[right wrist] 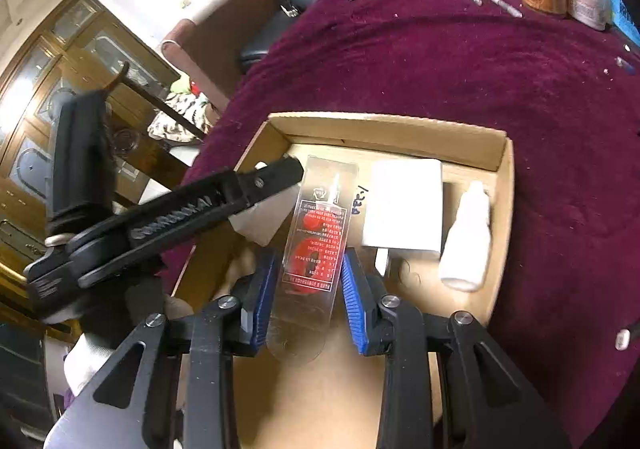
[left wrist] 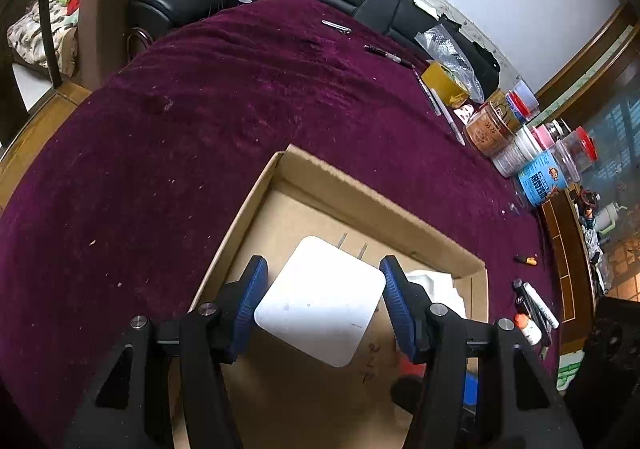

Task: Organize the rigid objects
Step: 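Carry the square charger to the box while the right gripper grasps the clear red-item package, then release both items into the box and move both grippers back over the table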

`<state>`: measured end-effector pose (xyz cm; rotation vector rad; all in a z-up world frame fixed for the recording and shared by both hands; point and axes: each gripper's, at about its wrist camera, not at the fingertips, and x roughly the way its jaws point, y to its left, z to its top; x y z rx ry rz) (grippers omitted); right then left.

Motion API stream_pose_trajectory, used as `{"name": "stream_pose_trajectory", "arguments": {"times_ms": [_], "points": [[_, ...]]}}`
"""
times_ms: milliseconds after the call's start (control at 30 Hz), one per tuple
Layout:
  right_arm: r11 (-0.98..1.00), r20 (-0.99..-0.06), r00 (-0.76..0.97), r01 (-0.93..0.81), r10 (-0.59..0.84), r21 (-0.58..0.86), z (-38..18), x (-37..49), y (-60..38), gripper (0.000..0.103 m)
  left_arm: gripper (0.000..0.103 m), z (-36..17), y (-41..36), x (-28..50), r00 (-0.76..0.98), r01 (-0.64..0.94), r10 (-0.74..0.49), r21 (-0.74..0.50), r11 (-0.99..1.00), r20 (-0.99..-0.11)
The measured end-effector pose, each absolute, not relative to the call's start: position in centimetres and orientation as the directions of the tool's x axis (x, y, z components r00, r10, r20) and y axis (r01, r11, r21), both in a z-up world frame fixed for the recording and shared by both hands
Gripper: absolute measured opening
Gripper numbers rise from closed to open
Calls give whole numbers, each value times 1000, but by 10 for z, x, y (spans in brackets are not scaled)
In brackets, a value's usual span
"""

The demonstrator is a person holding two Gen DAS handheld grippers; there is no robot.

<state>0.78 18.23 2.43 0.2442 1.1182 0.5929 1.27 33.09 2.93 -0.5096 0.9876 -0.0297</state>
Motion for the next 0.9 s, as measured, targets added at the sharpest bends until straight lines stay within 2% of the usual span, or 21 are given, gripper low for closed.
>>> {"name": "stream_pose_trajectory", "arguments": {"times_ms": [167,300,433,633,733,900], "points": [[838,-790,309,-332,530,433,19,13,188,31,53,32,332,14,571,-195,-253,-429,882,-781],[859,-802,341,-341,491,381,23,12,194,32,64,43,337,8,594,-194,-270,-461,866,-758],[860,-794,359,-347,490,374,30,12,192,32,64,61,341,-5,624,-200,-258,-471,859,-737],[862,-730,466,-348,501,369,70,-8,152,32,64,94,331,-38,683,-154,-254,-475,866,-685],[892,-694,563,-327,448,311,89,-27,121,36,64,108,317,-64,707,-88,-291,-488,868,-645],[921,-614,688,-325,386,214,121,-54,91,43,64,131,296,-141,768,-55,-247,-445,894,-591]]}}
